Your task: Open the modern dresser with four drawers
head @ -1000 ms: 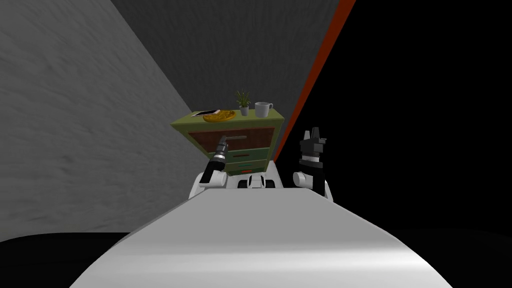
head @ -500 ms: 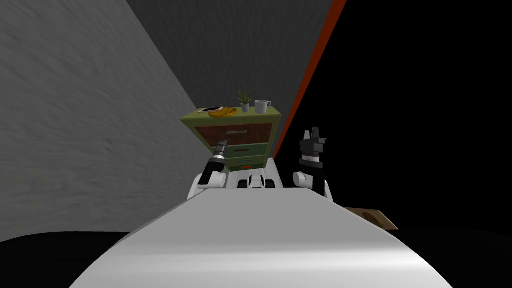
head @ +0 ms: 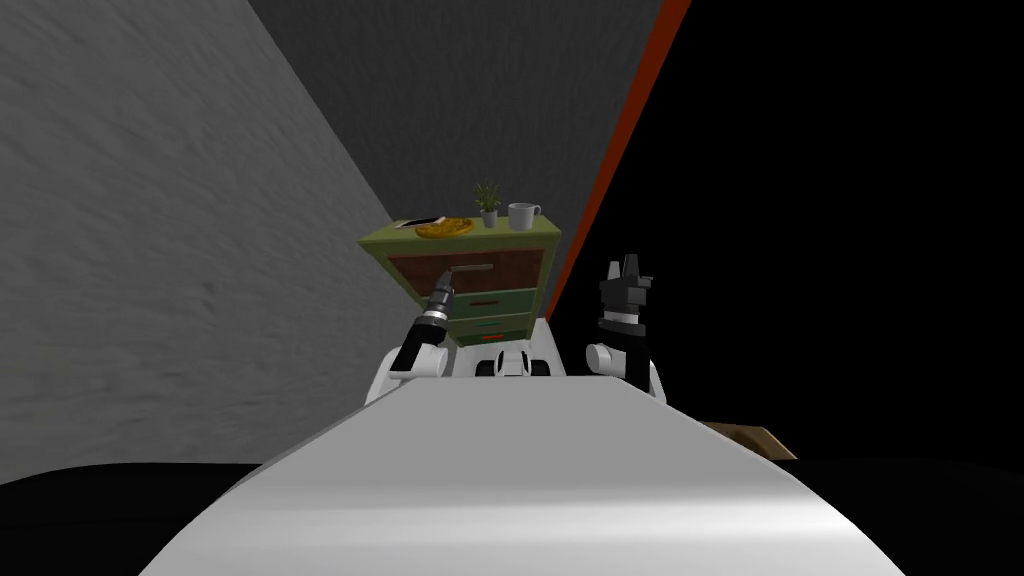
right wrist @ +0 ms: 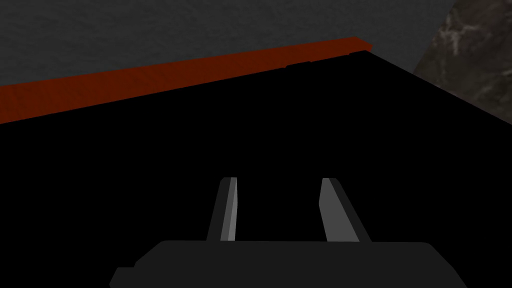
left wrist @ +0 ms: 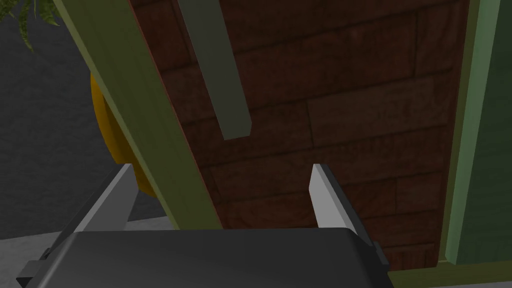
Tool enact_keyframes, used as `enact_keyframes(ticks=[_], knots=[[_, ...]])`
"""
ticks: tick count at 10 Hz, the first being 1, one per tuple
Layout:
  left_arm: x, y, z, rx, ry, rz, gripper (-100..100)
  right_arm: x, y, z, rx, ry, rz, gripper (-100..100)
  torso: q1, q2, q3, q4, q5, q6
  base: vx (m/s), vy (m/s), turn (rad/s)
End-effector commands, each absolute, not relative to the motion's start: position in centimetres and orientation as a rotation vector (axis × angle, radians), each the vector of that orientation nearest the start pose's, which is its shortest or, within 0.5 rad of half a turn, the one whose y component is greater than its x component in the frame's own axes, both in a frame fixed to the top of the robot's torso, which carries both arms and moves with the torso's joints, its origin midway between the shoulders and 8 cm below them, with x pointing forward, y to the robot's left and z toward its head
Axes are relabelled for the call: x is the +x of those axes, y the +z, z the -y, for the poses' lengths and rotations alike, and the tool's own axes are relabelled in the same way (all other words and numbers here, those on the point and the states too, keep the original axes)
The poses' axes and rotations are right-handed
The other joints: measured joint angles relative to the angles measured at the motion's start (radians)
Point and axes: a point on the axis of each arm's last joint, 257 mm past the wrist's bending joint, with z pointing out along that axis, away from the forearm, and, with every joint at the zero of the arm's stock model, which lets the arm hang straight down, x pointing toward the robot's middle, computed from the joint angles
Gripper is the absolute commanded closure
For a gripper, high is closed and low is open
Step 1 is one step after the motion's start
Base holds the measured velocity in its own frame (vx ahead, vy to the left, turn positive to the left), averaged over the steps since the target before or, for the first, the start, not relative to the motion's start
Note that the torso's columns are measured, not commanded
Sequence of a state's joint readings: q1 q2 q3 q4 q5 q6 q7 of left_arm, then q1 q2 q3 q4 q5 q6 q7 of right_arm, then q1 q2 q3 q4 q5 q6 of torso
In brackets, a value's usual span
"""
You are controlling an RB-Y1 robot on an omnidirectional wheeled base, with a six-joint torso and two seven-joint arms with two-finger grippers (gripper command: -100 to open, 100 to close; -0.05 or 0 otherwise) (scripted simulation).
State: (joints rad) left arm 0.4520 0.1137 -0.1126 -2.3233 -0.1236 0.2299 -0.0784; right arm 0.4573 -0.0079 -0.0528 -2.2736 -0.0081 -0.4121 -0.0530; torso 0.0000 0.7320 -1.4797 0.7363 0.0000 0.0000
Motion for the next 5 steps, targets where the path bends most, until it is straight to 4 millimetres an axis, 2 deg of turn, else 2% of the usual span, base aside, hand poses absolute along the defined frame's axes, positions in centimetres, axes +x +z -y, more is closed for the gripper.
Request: enact_keyframes(ticks=[1, 3, 5], knots=[[41.86, -10.87, -24.62, -0.970, -1.005, -1.252, -100, 35.95, 1.98, 29.62, 0.719, 1.305, -0.629, 0, 0.000, 0.003, 0.002, 0.001, 0.000, 0.000, 0.168, 0.018, -0.020], [41.95, -10.83, -24.70, -1.016, -1.020, -1.221, -100, 35.95, 1.98, 29.62, 0.719, 1.305, -0.629, 0, -0.001, 0.009, 0.005, 0.003, 0.000, 0.000, 0.123, -0.002, -0.007], [41.96, -10.80, -24.70, -1.022, -1.023, -1.215, -100, 35.96, 1.99, 29.62, 0.719, 1.306, -0.629, 0, 0.000, 0.012, 0.007, 0.003, 0.000, 0.000, 0.021, -0.001, 0.000]])
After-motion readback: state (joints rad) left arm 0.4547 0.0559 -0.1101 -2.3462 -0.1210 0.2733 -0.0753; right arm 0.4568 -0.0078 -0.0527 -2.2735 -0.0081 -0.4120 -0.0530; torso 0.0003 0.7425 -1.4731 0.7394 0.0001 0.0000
